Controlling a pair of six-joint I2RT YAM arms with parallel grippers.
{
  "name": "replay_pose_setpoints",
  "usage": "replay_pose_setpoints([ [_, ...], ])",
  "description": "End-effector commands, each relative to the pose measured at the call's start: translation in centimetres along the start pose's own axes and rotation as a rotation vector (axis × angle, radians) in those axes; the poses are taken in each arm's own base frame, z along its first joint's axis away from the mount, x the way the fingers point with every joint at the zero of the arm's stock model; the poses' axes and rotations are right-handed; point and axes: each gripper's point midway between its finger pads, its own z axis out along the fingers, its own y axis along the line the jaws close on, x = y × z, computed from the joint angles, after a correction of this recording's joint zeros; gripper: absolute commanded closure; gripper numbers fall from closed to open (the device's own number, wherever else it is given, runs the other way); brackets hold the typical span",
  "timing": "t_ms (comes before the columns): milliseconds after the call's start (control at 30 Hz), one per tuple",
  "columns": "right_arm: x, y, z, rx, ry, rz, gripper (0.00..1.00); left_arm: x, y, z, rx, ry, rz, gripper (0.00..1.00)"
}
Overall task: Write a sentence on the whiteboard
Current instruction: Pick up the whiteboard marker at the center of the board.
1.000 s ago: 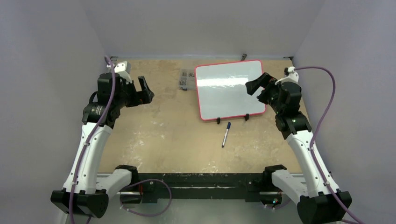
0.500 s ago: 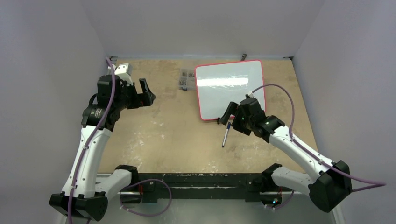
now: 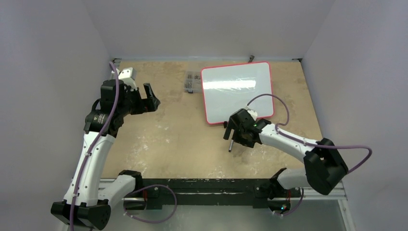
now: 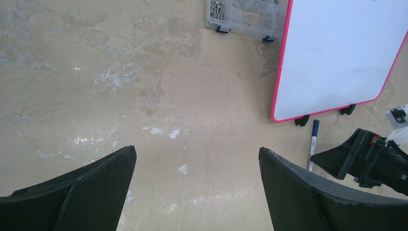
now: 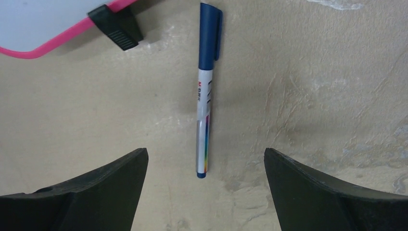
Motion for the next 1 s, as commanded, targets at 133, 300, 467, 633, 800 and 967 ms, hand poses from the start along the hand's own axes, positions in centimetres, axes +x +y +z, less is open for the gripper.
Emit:
replay_pose_setpoints([
  [133,0.1,-0.3,2.2,0.079,-0.034,-0.041,0.19,-0.1,-0.4,-0.2,0.022,-0.008,0.027,0.0],
  [300,1.0,0.1,3.5,0.101,-0.007,-0.076,0.38,-0.1,-0.3,-0.2,0.019,-0.013,0.027,0.0],
  [467,1.9,-0.2,4.3,0.162,-0.002,-0.136,0.59,0.0,-0.4,-0.3,0.019,-0.012,0.029,0.0],
  [633,3.3,-0.6,4.4,0.176,0.022,-0.177,0.95,-0.1,-0.4,-0.3,0.016,-0.016,0.032,0.0],
  [800,4.0,-0.9,3.3,0.18,0.038,-0.211,1.0,0.3,-0.2,-0.2,0.014,-0.007,0.038,0.0],
  [967,5.6,-1.2,1.0,0.121,0.088,-0.235,1.0,1.0,-1.1,-0.2,0.067,0.012,0.054,0.04],
])
